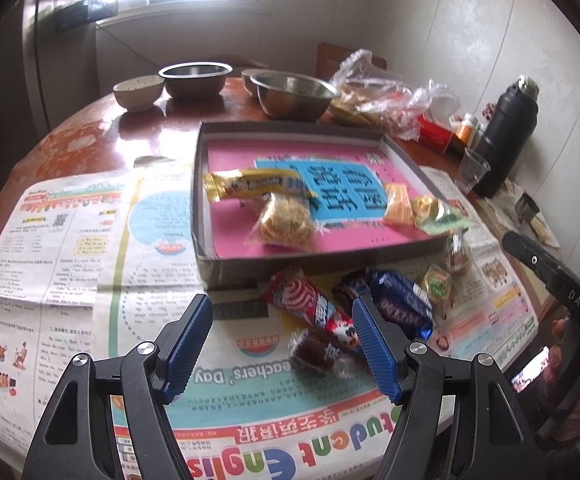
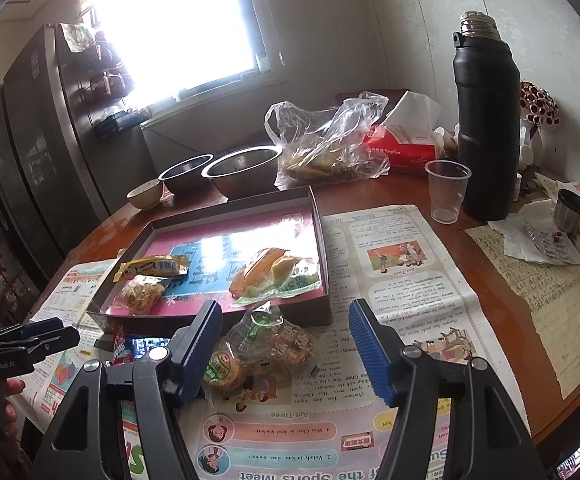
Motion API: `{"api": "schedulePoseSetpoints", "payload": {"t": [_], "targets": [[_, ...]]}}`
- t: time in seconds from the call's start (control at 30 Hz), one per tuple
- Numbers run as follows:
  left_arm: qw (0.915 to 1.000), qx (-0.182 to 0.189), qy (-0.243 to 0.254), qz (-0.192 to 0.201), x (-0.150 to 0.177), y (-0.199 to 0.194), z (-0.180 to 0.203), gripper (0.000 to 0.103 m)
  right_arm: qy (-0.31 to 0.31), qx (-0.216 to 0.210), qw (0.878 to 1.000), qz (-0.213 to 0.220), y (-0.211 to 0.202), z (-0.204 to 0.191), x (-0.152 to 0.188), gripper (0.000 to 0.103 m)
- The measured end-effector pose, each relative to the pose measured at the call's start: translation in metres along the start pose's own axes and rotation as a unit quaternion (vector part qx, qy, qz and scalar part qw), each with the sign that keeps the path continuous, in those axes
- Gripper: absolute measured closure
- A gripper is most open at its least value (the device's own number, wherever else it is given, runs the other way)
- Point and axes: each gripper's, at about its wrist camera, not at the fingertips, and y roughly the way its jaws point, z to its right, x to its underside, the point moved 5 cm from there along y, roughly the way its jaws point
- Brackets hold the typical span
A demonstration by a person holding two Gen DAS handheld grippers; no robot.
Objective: Organize snacks
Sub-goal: 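Withdraw both grippers from the tray toward the remaining snack pile, then grasp the clear mooncake bag with the right gripper while the left grasps the brown chocolate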
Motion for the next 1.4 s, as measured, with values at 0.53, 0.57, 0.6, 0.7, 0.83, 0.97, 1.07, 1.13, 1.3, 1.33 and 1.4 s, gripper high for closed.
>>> {"api": "schedulePoseSetpoints", "payload": {"t": [0.53, 0.57, 0.6, 0.7, 0.83, 0.97, 1.07, 1.13, 1.3, 1.33, 1.4], "targets": [[0.9973, -0.008, 0.054, -0.049, 0.027, 0.024, 0.019, 0.029, -0.008, -0.005, 0.999, -0.035, 0.012, -0.002, 0.019, 0.034], [0.9972, -0.008, 0.056, -0.049, 0.027, 0.024, 0.019, 0.029, -0.009, -0.004, 0.999, -0.038, 0.013, -0.002, 0.02, 0.034], [0.9972, -0.009, 0.057, -0.049, 0.027, 0.025, 0.019, 0.029, -0.01, -0.004, 0.999, -0.04, 0.013, -0.002, 0.02, 0.034], [0.9969, -0.008, 0.059, -0.052, 0.028, 0.026, 0.018, 0.029, -0.013, 0.001, 0.999, -0.047, 0.017, -0.001, 0.023, 0.034], [0.9965, -0.01, 0.063, -0.054, 0.029, 0.029, 0.016, 0.029, -0.017, 0.014, 0.998, -0.061, 0.025, 0.002, 0.028, 0.034], [0.9966, -0.004, 0.062, -0.054, 0.029, 0.03, 0.014, 0.029, -0.021, 0.021, 0.997, -0.071, 0.033, 0.004, 0.033, 0.034], [0.9966, 0.002, 0.061, -0.055, 0.029, 0.031, 0.013, 0.029, -0.029, 0.026, 0.996, -0.075, 0.039, 0.004, 0.036, 0.034], [0.9966, 0.006, 0.061, -0.056, 0.029, 0.032, 0.013, 0.029, -0.032, 0.03, 0.996, -0.08, 0.044, 0.004, 0.038, 0.034], [0.9965, 0.021, 0.056, -0.058, 0.03, 0.036, 0.011, 0.029, -0.043, 0.043, 0.995, -0.083, 0.054, 0.006, 0.037, 0.034], [0.9964, 0.024, 0.055, -0.059, 0.03, 0.036, 0.011, 0.029, -0.044, 0.043, 0.995, -0.084, 0.056, 0.006, 0.037, 0.034], [0.9962, 0.029, 0.055, -0.06, 0.03, 0.038, 0.011, 0.029, -0.05, 0.045, 0.994, -0.084, 0.061, 0.006, 0.036, 0.034]]}}
